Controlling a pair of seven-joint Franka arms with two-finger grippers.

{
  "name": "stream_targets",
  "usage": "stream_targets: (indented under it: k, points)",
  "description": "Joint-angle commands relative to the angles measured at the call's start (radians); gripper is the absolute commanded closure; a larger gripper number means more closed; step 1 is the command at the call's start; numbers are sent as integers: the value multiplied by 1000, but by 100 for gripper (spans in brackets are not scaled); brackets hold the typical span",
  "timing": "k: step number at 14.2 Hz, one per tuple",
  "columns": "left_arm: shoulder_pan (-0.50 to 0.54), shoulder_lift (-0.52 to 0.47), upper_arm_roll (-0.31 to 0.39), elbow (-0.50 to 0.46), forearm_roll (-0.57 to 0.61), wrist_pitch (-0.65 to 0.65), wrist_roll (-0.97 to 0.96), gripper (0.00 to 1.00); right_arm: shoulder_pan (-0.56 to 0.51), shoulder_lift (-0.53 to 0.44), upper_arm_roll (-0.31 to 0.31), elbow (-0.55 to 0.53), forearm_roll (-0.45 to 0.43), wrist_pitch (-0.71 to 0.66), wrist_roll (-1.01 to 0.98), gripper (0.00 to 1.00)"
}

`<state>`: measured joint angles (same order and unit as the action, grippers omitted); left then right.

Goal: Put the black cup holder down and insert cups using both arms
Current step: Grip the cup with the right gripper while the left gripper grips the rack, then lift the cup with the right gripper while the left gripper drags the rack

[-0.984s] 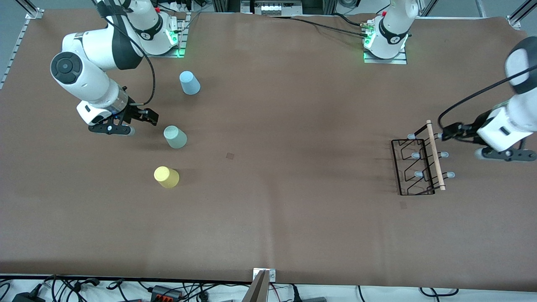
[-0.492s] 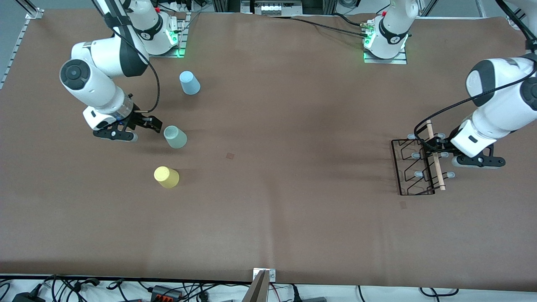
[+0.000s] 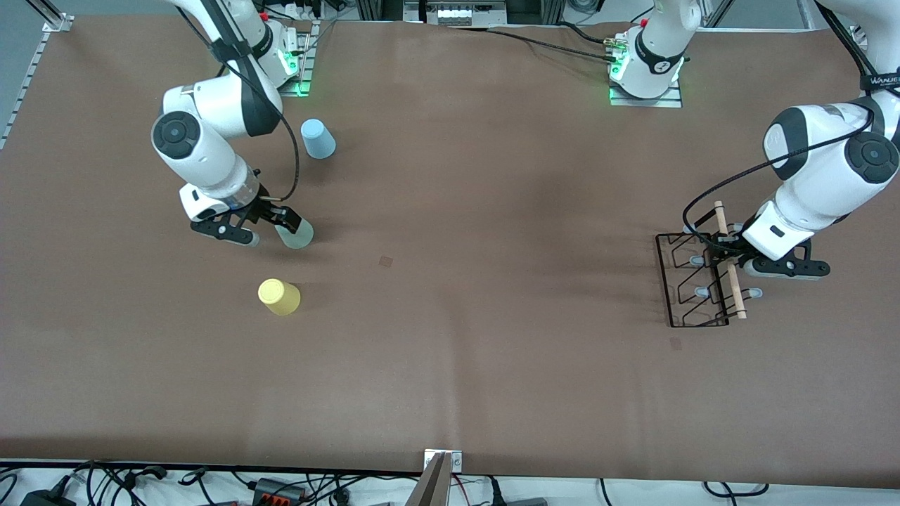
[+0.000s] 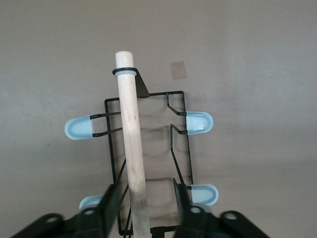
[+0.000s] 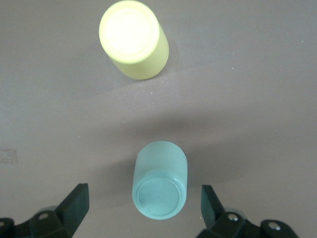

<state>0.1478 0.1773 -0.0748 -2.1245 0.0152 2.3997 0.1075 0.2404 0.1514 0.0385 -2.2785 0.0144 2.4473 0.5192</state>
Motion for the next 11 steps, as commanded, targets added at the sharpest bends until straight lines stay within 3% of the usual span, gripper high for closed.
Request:
stream_targets:
  k: [1,3,7,11]
  points:
    - [21,8,-5,-6,17,18,20,55,8,7,-5,-16,9,25,28,0]
    - [22,13,-5,-5,17,19,20,55,10,19,-5,-24,9,29,35,0]
    - [23,13,-5,1,17,16,14,85,13,31,-5,-64,9,104,35,0]
    - [21,2,-5,32,17,7,14,99,16,48,-3,-113,9,194,35,0]
